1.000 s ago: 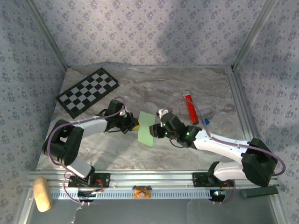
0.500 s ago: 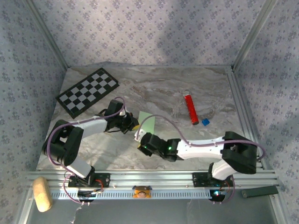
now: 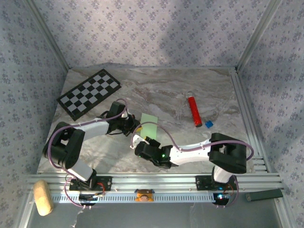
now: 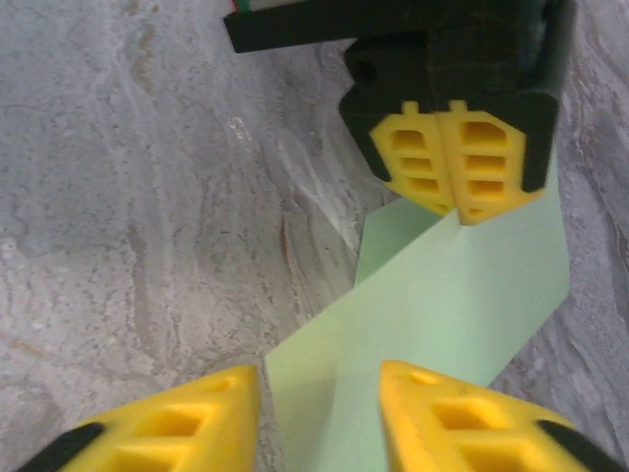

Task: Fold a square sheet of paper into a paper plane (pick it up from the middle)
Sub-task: Third fold the triangle at the center of the table.

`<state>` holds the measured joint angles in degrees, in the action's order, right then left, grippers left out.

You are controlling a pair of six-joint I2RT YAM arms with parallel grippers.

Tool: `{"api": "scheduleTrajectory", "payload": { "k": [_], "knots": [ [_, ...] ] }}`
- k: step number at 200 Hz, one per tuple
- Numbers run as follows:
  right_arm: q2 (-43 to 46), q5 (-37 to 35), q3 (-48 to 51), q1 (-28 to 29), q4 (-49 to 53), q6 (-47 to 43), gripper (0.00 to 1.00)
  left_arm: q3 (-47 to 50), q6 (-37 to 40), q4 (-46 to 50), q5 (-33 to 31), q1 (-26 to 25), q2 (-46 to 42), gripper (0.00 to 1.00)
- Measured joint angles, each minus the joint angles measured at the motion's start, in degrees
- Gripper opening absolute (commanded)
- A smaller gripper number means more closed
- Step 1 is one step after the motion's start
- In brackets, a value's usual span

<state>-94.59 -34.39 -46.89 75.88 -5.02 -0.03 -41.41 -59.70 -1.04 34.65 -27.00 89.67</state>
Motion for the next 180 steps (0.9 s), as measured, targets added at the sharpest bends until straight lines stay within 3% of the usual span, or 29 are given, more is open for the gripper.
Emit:
{"api": "scheduleTrajectory", "payload": {
  "k": [126, 150, 180],
  "knots": [
    [1.6, 1.51, 0.13, -0.92, -0.42, 4.07, 0.04, 0.0, -0.42, 0.02, -0.15, 0.0, 0.0, 0.03],
    [1.9, 2.95, 0.26, -1.55, -0.37, 5.2, 0.03, -0.02, -0.35, 0.42, -0.57, 0.0, 0.0, 0.11],
    [3.1, 6.1, 1.42, -2.89, -0.81, 6.82, 0.02, -1.2, 1.79, 5.05, -2.47, 0.0, -0.37, 0.42]
  ]
}}
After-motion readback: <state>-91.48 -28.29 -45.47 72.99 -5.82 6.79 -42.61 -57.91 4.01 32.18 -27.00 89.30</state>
